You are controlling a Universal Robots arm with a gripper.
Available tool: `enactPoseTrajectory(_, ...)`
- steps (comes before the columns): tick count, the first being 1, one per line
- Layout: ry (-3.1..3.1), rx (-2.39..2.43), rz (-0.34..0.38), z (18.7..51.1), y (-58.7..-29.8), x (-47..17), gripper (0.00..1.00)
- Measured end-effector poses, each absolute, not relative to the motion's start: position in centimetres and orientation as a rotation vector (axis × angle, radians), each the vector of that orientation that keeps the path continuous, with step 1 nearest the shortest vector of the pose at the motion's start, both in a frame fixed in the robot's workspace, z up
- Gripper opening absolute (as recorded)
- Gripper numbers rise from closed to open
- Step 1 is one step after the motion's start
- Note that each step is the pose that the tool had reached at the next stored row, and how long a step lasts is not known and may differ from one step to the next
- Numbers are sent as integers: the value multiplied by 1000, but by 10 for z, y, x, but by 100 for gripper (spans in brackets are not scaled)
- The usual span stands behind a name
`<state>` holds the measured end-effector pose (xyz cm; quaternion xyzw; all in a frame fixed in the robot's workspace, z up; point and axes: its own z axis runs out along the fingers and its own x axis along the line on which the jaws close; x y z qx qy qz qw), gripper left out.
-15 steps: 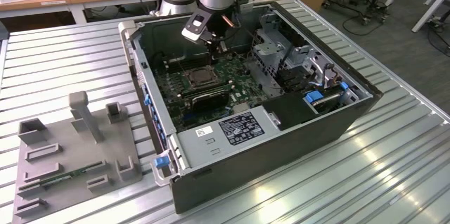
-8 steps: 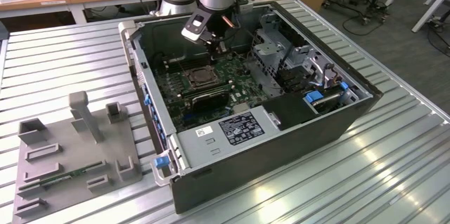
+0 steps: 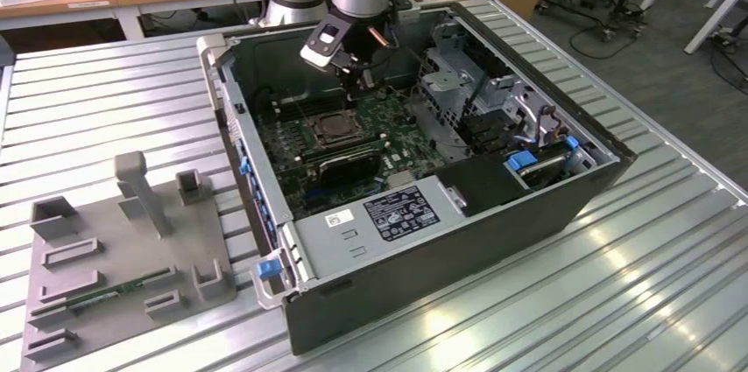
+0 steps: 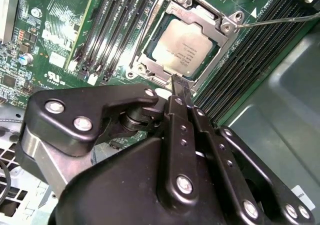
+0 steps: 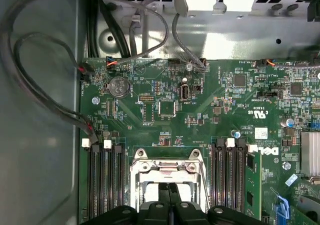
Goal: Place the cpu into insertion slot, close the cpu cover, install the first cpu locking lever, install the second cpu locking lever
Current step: 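Close the cpu cover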
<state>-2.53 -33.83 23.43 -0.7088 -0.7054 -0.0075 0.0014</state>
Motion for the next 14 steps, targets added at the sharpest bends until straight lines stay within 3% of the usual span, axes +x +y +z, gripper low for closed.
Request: enactPoseTrajectory(14, -2420, -1993, -26, 231, -338, -25, 11)
